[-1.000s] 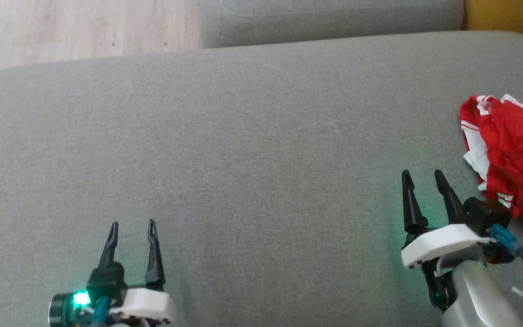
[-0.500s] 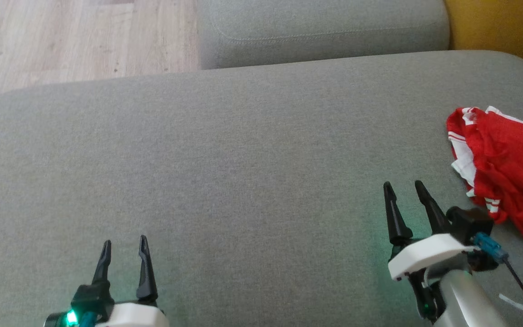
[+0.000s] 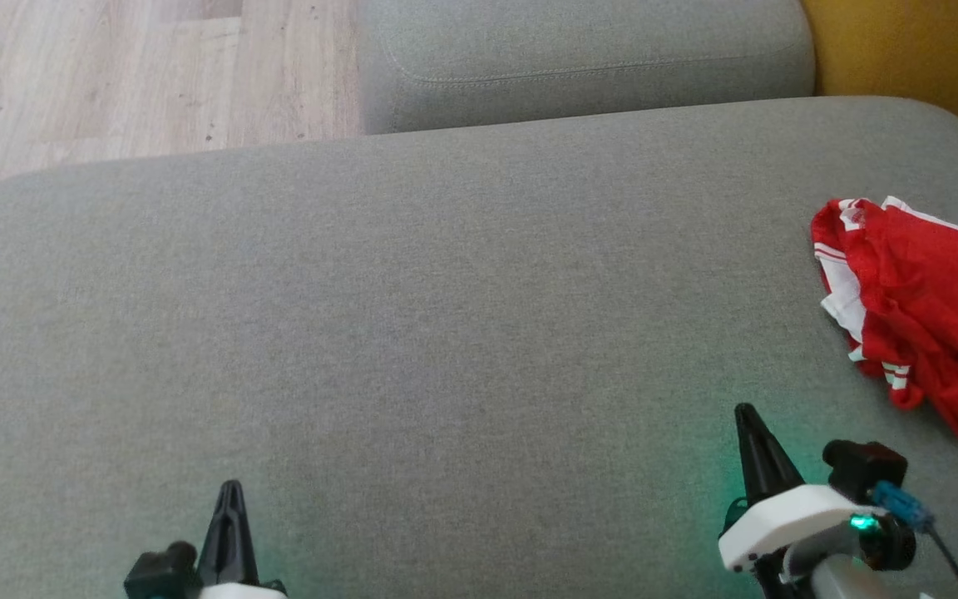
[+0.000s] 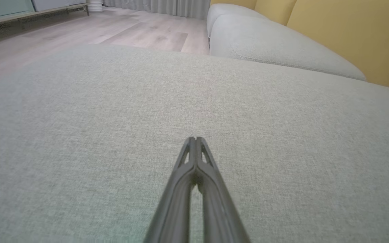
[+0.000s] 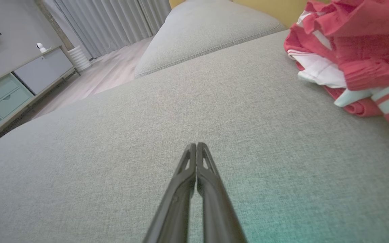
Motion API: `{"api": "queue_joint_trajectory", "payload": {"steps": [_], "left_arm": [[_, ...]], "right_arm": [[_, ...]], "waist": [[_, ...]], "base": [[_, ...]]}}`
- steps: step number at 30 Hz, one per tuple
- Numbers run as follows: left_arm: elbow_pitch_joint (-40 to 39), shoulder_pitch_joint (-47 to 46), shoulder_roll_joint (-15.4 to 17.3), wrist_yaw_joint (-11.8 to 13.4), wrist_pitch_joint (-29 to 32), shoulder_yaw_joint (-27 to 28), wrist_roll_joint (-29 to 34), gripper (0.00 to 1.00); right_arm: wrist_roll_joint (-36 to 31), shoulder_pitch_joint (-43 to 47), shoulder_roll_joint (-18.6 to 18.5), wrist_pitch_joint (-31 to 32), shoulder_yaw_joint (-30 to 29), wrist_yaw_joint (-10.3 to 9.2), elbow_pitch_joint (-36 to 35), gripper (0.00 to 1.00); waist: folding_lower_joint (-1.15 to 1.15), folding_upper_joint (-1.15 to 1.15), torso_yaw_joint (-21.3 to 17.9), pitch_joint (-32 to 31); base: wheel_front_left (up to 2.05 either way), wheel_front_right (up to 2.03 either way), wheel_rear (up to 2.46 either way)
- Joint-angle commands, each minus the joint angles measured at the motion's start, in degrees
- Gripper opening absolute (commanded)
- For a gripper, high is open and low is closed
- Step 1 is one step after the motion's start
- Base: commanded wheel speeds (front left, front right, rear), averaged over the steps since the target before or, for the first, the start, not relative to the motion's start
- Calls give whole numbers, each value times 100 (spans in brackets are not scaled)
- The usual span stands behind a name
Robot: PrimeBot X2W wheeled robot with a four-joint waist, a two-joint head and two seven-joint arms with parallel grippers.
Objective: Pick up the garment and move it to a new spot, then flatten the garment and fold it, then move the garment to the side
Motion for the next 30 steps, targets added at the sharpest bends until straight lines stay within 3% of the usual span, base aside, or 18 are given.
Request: {"api": "queue_joint_trajectory", "payload": {"steps": [1,30], "left_arm": [[-194,-204,6,-24,43,97,-210,0],[-442,-357,13,-248,499,350,-2034,0]], "right_arm": [[212,-254,-9,60,-65,0,-232,0],[1948,-180,-8,515,-364,-1,-707,0]], "waist": [[0,0,3,0],[0,0,38,-5]], "base": [[0,0,0],[0,0,0]]}}
